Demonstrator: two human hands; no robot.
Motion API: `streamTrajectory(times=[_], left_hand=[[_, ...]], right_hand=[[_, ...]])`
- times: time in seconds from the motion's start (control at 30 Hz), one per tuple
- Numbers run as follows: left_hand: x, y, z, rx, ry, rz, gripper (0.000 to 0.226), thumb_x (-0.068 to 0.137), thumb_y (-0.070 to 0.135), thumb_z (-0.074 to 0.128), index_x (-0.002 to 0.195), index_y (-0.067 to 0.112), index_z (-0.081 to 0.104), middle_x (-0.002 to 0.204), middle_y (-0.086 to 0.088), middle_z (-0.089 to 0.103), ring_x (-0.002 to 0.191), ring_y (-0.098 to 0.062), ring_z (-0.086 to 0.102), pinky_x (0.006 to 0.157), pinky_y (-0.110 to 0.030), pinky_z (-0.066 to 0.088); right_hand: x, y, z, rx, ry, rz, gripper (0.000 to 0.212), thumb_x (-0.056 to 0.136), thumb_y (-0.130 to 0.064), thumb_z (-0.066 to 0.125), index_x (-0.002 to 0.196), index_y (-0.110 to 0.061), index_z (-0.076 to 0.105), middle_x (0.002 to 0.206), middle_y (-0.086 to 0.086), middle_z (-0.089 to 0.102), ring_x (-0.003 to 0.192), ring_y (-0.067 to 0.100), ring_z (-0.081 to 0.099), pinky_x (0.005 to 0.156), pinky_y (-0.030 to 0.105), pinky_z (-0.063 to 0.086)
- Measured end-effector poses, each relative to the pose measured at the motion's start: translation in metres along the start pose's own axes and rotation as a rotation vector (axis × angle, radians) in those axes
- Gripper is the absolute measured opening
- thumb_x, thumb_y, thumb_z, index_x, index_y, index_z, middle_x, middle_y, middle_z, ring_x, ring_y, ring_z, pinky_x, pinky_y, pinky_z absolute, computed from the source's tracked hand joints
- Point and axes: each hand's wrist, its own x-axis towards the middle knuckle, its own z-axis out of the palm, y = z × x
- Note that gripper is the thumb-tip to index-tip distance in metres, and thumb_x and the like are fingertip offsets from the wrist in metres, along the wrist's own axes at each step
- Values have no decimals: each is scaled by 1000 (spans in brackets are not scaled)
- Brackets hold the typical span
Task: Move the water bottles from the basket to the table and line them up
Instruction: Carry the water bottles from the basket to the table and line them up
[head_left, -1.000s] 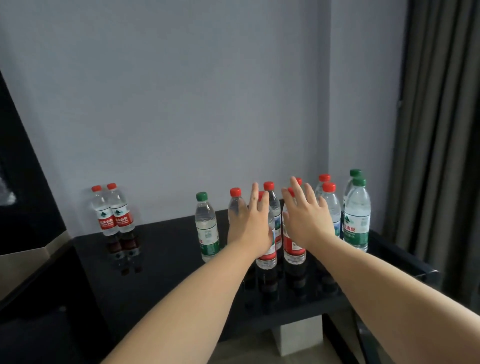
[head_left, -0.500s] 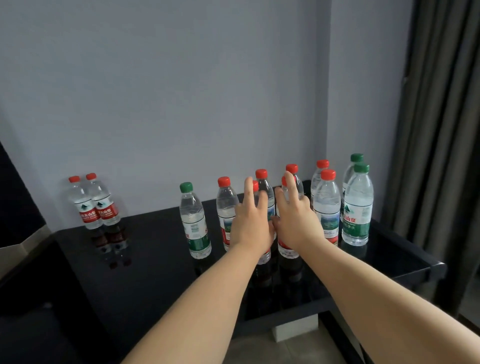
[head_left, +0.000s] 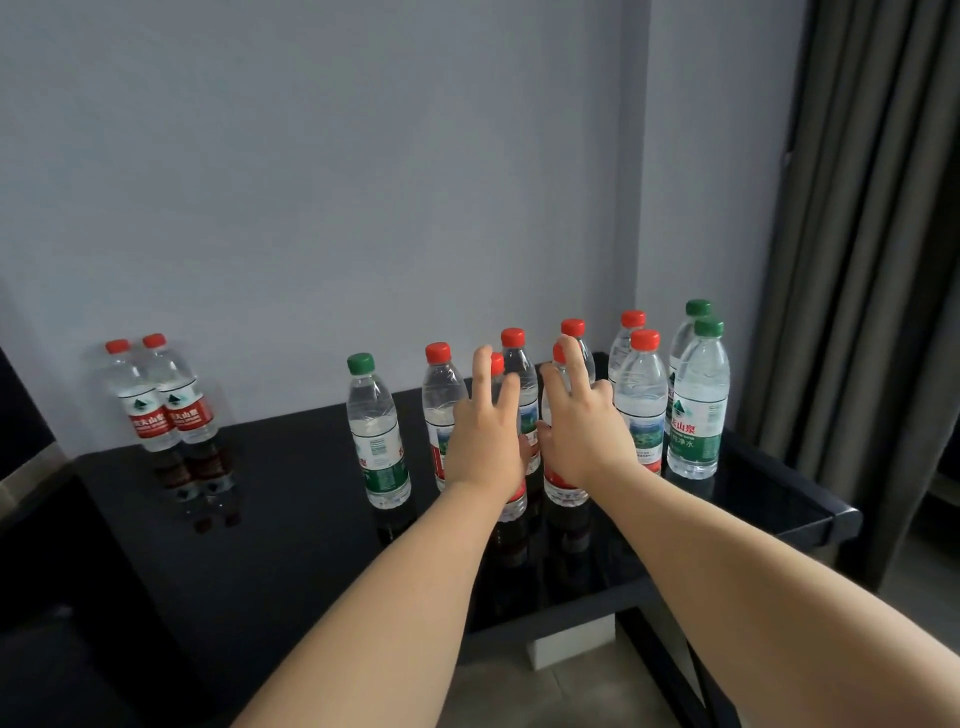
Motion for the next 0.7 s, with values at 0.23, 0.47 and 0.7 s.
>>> streamTrajectory(times=[0.23, 0.47, 0.7], left_hand=[[-14, -20, -12, -43, 10, 18, 77, 79, 14, 84, 140, 25, 38, 169, -3, -8, 113, -31, 58, 78, -36, 61], [-34, -45, -38, -1, 6, 1, 74, 83, 18, 82, 142, 26, 36, 169, -2, -15, 105, -27, 58, 75, -37, 60], [-58, -84, -69, 9, 18, -21, 68, 84, 24, 81, 138, 25, 40, 169, -1, -9, 113, -28, 57, 84, -37, 59]], right_hand=[[-10, -17, -4, -16, -7, 21, 76, 92, -20, 66, 156, -18, 24, 168, -4, -15, 126, 49, 44, 75, 45, 54], [-24, -47, -10, 20, 9, 11, 73, 92, -20, 69, 152, -17, 28, 169, -3, -15, 122, 47, 46, 76, 46, 57], [-32, -92, -7, 35, 5, -4, 72, 96, -24, 67, 154, -21, 26, 168, -6, -18, 127, 47, 46, 81, 45, 57]])
